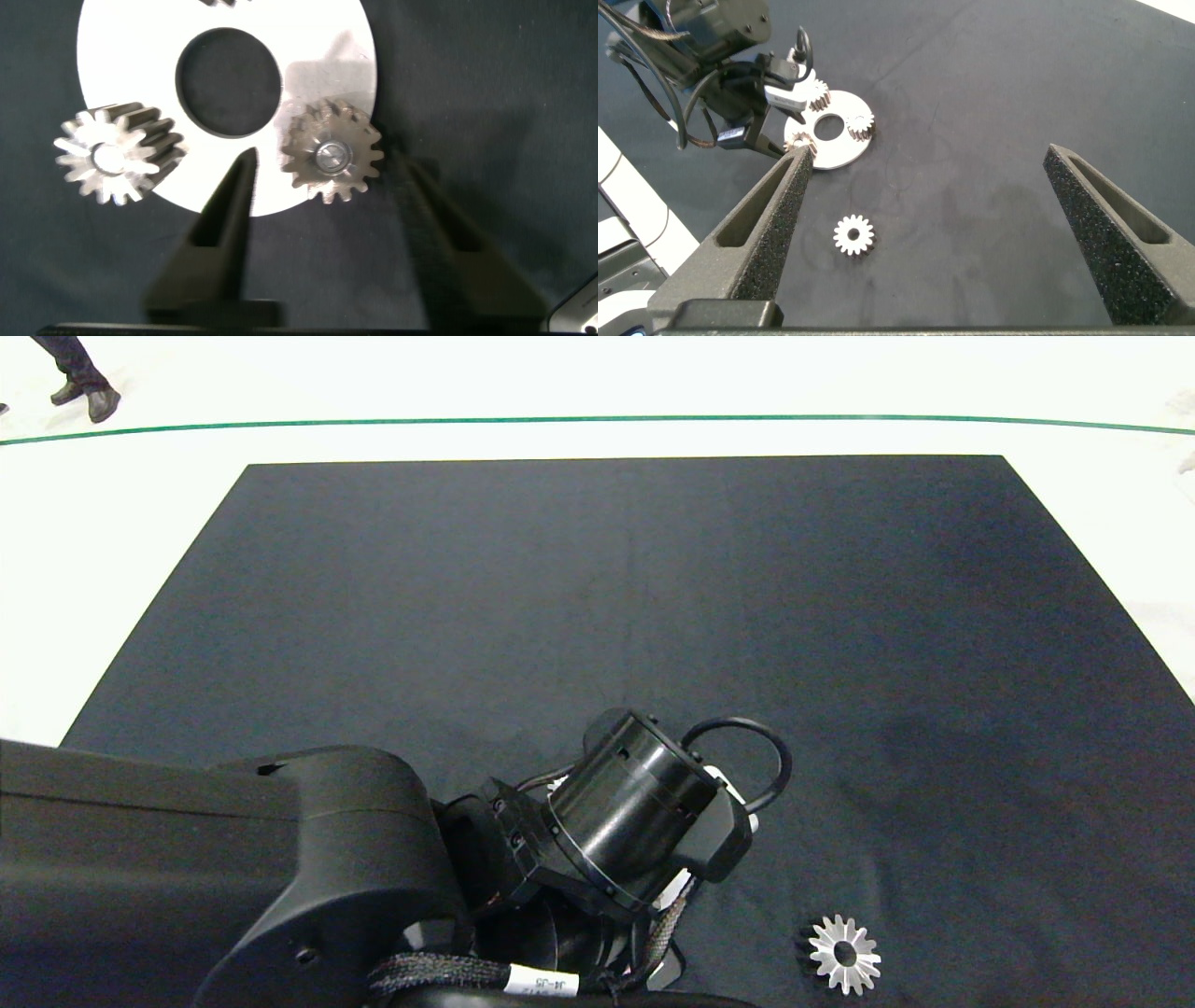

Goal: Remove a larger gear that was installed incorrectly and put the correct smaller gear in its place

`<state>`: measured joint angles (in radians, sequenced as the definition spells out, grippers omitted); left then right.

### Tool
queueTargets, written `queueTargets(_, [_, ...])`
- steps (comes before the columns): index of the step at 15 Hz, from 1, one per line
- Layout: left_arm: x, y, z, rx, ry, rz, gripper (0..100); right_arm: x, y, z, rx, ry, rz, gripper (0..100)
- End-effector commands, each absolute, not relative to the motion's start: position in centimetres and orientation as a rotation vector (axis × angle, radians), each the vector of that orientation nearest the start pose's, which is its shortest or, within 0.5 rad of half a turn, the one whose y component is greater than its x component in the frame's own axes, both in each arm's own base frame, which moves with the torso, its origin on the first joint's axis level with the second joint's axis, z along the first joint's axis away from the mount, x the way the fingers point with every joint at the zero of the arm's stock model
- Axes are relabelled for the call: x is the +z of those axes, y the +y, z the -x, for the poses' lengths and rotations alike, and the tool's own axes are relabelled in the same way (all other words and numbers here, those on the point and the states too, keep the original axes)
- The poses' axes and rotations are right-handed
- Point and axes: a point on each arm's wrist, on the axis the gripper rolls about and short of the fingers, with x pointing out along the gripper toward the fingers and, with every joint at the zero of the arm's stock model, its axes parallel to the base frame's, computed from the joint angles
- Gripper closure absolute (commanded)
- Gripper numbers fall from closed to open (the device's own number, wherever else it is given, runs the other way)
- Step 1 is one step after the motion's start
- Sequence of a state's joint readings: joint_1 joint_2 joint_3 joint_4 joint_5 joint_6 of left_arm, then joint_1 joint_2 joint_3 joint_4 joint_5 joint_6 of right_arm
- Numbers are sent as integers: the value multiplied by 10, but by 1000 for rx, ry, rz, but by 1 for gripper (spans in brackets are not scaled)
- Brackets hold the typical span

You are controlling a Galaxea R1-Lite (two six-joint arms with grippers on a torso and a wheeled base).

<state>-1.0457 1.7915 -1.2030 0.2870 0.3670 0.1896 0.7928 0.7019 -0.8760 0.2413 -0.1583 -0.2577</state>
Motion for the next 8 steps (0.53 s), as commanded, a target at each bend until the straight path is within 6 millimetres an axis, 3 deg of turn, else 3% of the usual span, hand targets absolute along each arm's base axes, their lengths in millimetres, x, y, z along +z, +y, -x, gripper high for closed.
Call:
queueTargets(1, [217,-245,-158,-672,549,-641,0,292,19,-24,628,-24,280,0])
queueTargets(2, [233,-223,-154,-642,518,-593,0,297,17,-23,601,-41,271,0])
queueTargets(4, [264,-156,-137,-540,429,-481,0,297,11,-20,471,-40,271,0])
queueTargets(7, [302,-64,-104,-267,256,-297,0,295,-5,-10,219,-45,257,0])
queueTargets(8, [305,-54,-99,-222,236,-279,0,290,-8,-8,173,-40,257,0])
